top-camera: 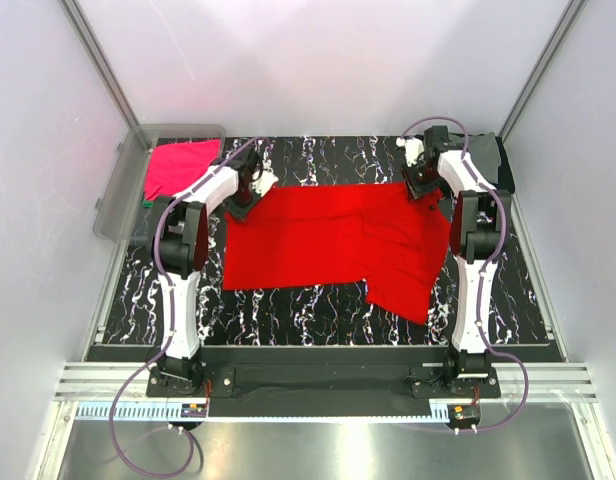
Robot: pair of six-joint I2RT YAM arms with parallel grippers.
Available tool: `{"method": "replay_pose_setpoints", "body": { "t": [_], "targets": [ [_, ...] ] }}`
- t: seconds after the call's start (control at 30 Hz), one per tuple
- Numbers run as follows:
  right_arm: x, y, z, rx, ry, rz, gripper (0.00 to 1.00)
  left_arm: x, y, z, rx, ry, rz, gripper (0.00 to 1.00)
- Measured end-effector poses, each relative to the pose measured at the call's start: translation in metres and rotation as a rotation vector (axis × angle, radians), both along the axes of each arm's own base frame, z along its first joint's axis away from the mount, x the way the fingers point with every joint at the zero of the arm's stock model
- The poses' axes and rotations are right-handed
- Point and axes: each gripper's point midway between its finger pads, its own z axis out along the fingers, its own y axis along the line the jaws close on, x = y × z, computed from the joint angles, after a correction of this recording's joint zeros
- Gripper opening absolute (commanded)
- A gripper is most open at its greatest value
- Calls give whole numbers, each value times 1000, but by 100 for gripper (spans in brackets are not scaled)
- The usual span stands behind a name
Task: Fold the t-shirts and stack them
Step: Fold the tshirt
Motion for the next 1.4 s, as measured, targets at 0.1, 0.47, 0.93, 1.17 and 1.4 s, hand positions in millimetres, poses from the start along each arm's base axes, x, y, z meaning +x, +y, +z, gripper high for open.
{"method": "replay_pose_setpoints", "body": {
  "t": [0.1,0.47,0.93,1.17,1.4],
  "targets": [
    [-6,2,13,11,3,10,38,6,-7,17,-6,-27,-14,13],
    [-113,29,184,98,-271,260,57,0,-76,182,-183,-333,-102,93],
    [-353,10,35,-11,75,858,54,-118,-51,88,-193,75,-111,69],
    [-375,11,37,-91,-75,1099,58,-143,-31,53,-150,171,-83,69],
    [-380,16,23,-52,-55,1189,56,-136,-29,52,-158,143,-70,69]
  ]
}}
